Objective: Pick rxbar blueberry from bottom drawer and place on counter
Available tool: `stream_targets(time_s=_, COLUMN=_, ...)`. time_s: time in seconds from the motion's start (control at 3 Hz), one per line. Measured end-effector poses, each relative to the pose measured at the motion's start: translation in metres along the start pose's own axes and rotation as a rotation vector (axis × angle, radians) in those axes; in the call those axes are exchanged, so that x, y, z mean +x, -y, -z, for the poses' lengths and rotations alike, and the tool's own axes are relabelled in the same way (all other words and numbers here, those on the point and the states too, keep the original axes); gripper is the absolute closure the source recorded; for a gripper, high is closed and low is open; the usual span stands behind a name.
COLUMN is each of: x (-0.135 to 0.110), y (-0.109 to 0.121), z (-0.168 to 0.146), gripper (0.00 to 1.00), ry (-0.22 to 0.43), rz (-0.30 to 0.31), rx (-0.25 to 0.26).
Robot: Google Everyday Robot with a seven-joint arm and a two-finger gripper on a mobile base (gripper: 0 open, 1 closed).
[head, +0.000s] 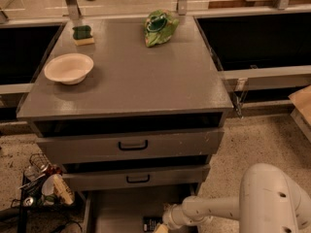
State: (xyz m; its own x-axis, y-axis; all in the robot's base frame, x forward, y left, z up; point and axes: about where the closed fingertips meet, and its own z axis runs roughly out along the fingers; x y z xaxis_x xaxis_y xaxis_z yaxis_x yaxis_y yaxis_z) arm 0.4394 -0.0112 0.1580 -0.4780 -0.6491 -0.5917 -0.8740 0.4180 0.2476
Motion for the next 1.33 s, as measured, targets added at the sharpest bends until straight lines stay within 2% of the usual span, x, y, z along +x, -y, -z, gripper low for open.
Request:
stream_targets(time_s=0.33, x=0.003, y=-0.001, z=-0.004, gripper=0.0, ry=-0.008, rz=0.002, rx=-0.004)
stream_targets(time_s=0.67, x=0.021, y=-0.001, z=-0.018, gripper=0.0, ry=-0.023, rz=-0.021, rx=-0.038)
stream_targets(time_s=1.0, x=0.021, y=-0.001, z=-0.019, gripper=0.0, ry=-0.024, rz=-0.022, rx=-0.04)
stream_targets(time_s=1.33, x=0.015, y=-0.004, z=-0.017, gripper=0.0, ry=0.003, rz=-0.006, rx=-0.06)
